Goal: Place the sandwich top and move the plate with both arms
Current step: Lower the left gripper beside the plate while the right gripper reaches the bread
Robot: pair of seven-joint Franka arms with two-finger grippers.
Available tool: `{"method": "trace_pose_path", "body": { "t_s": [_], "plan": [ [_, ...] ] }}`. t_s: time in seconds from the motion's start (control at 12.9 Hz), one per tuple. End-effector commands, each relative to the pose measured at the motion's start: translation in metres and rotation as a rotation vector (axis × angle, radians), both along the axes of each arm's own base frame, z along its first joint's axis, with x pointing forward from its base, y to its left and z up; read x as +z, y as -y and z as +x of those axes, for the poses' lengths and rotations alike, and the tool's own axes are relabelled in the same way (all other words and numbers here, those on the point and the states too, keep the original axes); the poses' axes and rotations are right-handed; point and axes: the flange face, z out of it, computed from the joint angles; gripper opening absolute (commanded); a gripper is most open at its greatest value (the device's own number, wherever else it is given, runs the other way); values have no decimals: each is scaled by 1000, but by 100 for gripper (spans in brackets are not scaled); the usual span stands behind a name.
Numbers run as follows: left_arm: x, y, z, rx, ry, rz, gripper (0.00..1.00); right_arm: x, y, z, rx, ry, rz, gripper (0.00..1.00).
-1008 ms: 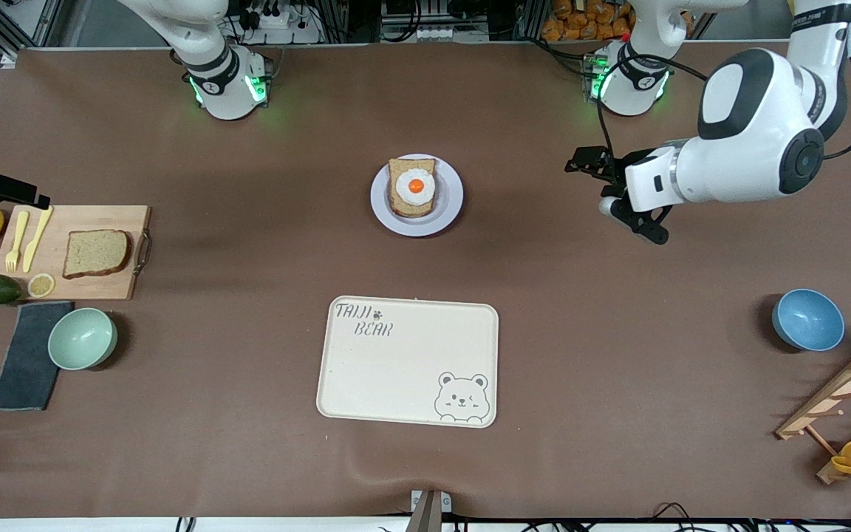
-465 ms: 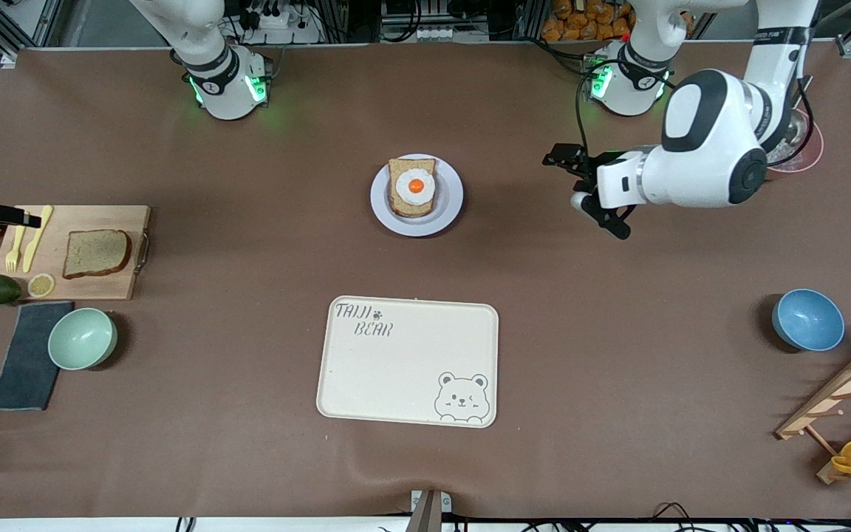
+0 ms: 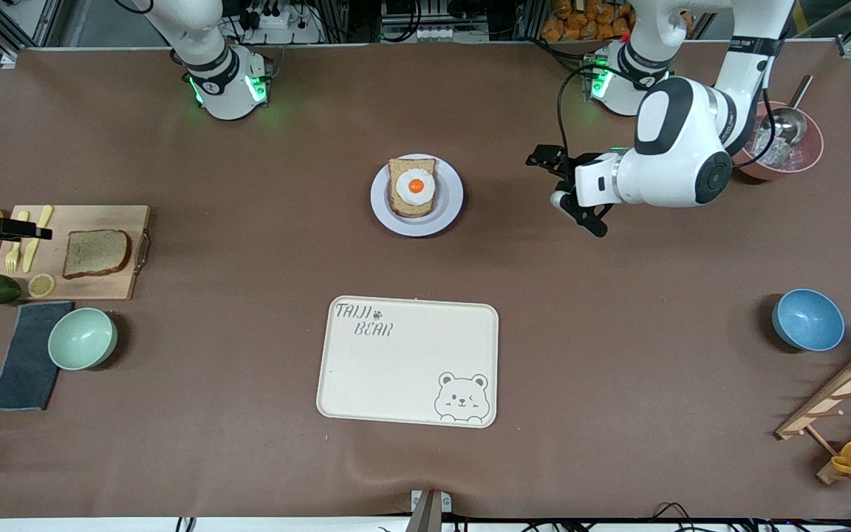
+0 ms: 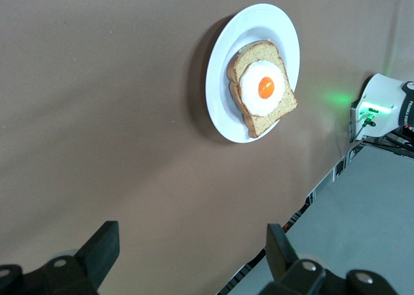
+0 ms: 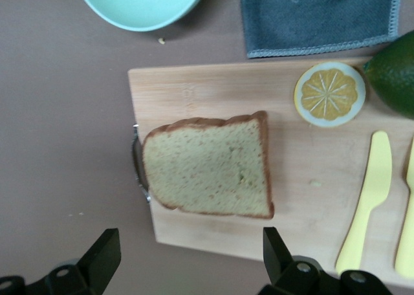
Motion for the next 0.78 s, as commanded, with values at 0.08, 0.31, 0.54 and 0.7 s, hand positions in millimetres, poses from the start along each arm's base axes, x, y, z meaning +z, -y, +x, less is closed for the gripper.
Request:
{"method": "trace_pose_path", "body": {
  "t_s": [0.08,0.31,0.54,0.7],
  "plan": [
    [-14,11,-8,-8,11,-19,100,-44,27,-9,44,44,37,88],
    [-23,17,-11,5,1,-27,100,-60,39,-17,47,49,47,75],
    [-35,28,-15,11,-17,-39,100,-82,45,-16,106,76,58,70],
    [-47,30,-19,44,-40,-55,100,-89,44,-15,113,78,62,65]
  ]
}}
